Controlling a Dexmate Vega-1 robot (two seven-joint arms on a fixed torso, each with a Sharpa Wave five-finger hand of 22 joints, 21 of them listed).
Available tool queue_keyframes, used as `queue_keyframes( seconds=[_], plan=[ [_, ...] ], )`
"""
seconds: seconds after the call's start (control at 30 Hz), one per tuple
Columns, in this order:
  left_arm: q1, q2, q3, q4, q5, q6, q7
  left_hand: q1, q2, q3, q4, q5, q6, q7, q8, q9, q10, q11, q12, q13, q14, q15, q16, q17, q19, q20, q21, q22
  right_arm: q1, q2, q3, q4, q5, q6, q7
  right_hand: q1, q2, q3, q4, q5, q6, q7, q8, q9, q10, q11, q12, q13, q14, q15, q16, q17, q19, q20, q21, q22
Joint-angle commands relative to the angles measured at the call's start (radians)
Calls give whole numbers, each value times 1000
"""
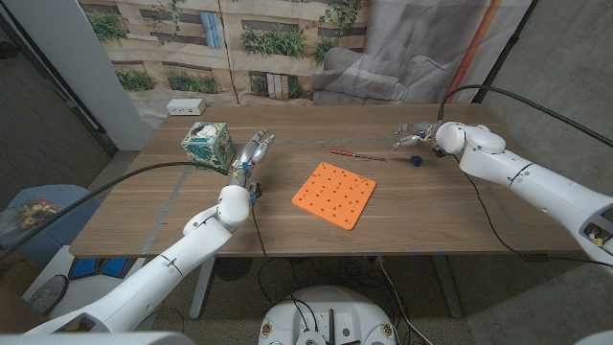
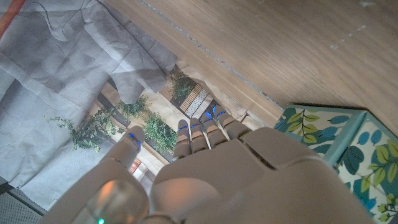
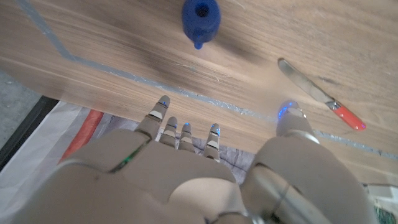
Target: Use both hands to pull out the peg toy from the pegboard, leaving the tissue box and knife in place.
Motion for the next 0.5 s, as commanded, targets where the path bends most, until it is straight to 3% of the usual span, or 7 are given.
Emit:
queue_keyframes(
  seconds=[0.03, 0.2, 0.5],
  plan=[
    [-25, -16, -12, 90, -37, -123, -19, 5, 77, -1, -2, 0, -8, 0, 0, 2, -4, 2, 1, 3, -3, -3, -2, 4, 0, -63, -2, 2, -109, -3, 121, -9, 231, 71, -186, -15, -1, -5, 2, 5, -10, -8, -18, -10, 1, -24, -1, -10, -4, -27, 6, -6, 4, -23, 3, -1],
    [-35, -29, -21, 128, -49, -167, -14, 2, 76, -1, 0, 0, -8, 1, 0, 2, -5, 3, 1, 3, -3, -3, -2, 4, 0, -63, -2, 2, -148, 15, 159, 4, 318, 112, -254, -28, 1, -10, 3, 6, -13, -2, -33, -22, -3, -43, -10, -24, -4, -53, 3, -16, 3, -42, -1, -2],
    [-55, -62, -31, 212, -77, -257, -11, -4, 72, -3, 5, 1, -16, 1, -1, 2, -13, 3, -1, 3, -11, -1, -4, 5, -6, -63, -4, 2, -203, 39, 211, 26, 449, 190, -336, -52, 3, -20, 7, 6, -22, 19, -55, -34, 12, -48, -13, -44, -3, -75, -1, -29, -4, -57, -5, -2]
  ],
)
